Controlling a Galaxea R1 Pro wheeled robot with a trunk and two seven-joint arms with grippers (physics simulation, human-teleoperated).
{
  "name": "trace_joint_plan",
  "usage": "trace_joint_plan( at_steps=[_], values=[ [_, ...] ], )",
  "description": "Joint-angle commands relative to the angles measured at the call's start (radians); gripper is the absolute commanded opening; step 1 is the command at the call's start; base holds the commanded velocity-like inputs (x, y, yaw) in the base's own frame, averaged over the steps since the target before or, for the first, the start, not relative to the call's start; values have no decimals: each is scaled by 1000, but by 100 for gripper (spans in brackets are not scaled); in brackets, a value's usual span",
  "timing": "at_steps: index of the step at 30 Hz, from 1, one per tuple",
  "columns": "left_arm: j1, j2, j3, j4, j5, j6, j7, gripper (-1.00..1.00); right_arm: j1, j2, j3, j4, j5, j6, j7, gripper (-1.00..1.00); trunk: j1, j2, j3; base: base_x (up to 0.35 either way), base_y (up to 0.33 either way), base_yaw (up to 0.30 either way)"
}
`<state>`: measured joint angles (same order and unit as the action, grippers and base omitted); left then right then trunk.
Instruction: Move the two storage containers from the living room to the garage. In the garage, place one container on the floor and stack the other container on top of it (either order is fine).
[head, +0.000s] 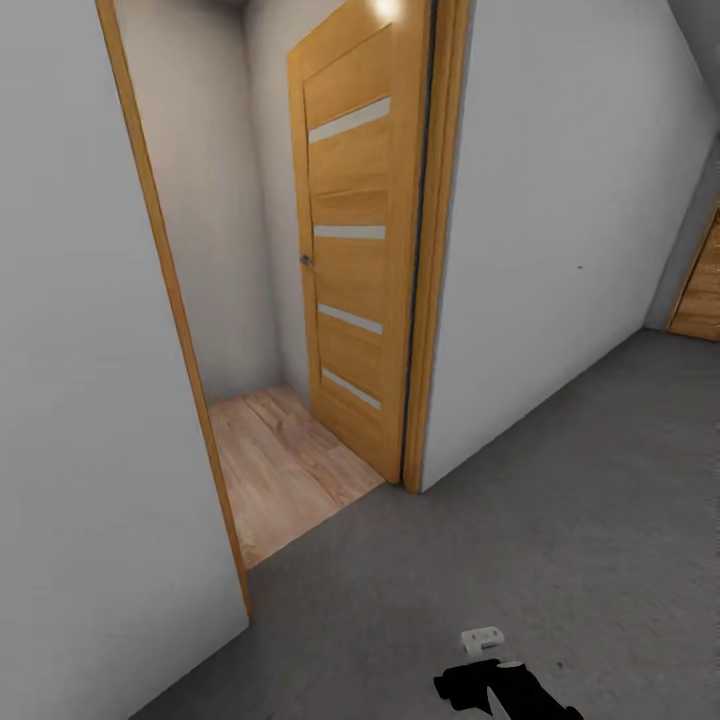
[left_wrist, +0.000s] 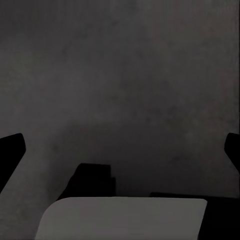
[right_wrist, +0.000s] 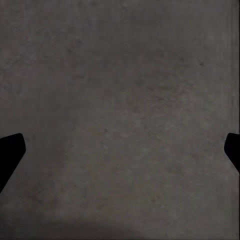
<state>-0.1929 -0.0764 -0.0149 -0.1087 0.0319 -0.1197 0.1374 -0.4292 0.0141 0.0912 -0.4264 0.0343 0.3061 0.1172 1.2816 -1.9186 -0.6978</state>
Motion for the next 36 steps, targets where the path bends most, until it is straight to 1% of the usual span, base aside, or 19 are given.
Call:
trace_joint_plan(
  at_steps=[1,5,10,14,17,19,20,21,22,23,24,28,29,31,36],
  values=[
    [-1,0,-2,0,4,-6,4,100,0,0,3,-2,4,5,2,100,0,0,-2,237,-265,-99],
    [-1,-1,-1,-1,5,-27,4,100,0,0,4,-2,4,5,2,100,0,0,-3,241,-263,-45],
    [-5,-4,1,-3,5,-33,2,100,0,0,4,-2,4,4,1,100,0,0,-3,254,-241,-12],
    [-8,-3,1,-10,7,-31,-8,100,0,0,4,-2,4,4,1,100,0,0,-3,312,-85,-3],
    [-13,-3,1,-37,9,-16,-20,100,0,0,4,-2,4,4,0,100,0,0,-3,331,24,-1],
    [-18,-3,1,-70,11,17,-24,100,0,0,4,-2,5,3,-2,100,0,0,-3,320,76,0],
    [-24,-4,2,-102,11,55,-26,100,0,0,4,-2,5,3,-3,100,0,0,-3,233,71,0],
    [-27,-5,2,-123,12,79,-26,100,0,0,4,-2,5,3,-3,100,0,0,-3,186,57,0],
    [-32,-5,2,-175,13,140,-26,100,0,0,4,-2,5,2,-3,100,0,0,-3,119,36,0],
    [-34,-6,2,-205,13,175,-27,100,0,0,4,-2,5,2,-3,100,0,0,-3,95,29,0],
    [-36,-5,2,-270,13,243,-26,100,0,0,4,-2,5,2,-3,100,0,0,-3,61,19,0],
    [-39,-5,4,-389,13,343,-25,100,0,0,4,-2,5,1,-5,100,0,0,-4,35,11,0],
    [-39,-5,4,-389,13,343,-25,100,0,0,4,-2,5,1,-5,100,0,0,-4,20,6,0],
    [-40,-5,3,-416,12,355,-26,100,0,0,4,-2,5,-1,-5,100,0,0,-5,18,-13,19],
    [-40,-7,3,-434,8,306,-15,100,0,0,4,-2,5,-1,-5,100,0,0,-7,10,-170,90]
  ],
)
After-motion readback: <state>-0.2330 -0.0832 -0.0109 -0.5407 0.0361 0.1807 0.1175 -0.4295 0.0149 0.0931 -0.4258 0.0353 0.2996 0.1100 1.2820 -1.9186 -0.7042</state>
